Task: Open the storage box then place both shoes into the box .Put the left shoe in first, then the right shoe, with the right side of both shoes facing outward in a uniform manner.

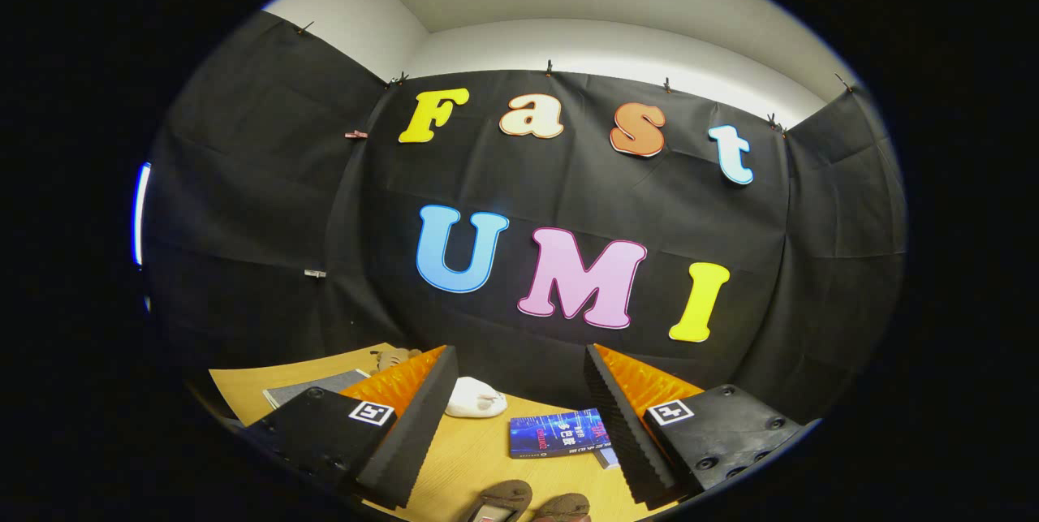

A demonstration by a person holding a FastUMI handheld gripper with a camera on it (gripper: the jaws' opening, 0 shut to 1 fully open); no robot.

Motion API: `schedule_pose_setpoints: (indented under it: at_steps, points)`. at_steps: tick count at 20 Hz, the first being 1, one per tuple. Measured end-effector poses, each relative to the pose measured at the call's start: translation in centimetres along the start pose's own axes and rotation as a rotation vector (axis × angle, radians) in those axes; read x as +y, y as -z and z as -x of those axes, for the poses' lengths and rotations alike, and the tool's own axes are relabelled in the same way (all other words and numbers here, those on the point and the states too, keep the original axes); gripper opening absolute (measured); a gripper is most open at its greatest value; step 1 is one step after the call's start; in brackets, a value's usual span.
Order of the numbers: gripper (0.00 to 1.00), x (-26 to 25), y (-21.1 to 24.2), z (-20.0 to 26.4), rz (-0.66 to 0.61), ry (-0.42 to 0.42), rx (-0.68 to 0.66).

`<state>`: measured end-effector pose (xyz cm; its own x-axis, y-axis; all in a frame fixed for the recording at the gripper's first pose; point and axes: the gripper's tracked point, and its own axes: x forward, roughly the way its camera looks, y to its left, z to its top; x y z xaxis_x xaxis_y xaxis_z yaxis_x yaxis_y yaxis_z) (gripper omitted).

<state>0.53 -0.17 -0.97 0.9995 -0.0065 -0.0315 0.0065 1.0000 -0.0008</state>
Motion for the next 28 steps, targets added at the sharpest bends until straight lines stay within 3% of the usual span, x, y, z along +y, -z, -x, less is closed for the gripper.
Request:
schedule_pose_setpoints:
  at_steps: [10,14,17,22,28]
  points:
    - [0.97,1.2,0.8,-0.2,0.008,-0.040,0.029]
    - [0.97,3.9,2.4,-0.8,-0.057,-0.153,0.087]
    - [0.97,6.1,3.5,-1.3,-0.192,-0.261,0.136]
    - [0.98,8.3,6.8,-3.1,-0.411,-0.367,0.250]
    - [0.98,12.2,15.0,-5.3,-0.787,-0.558,0.508]
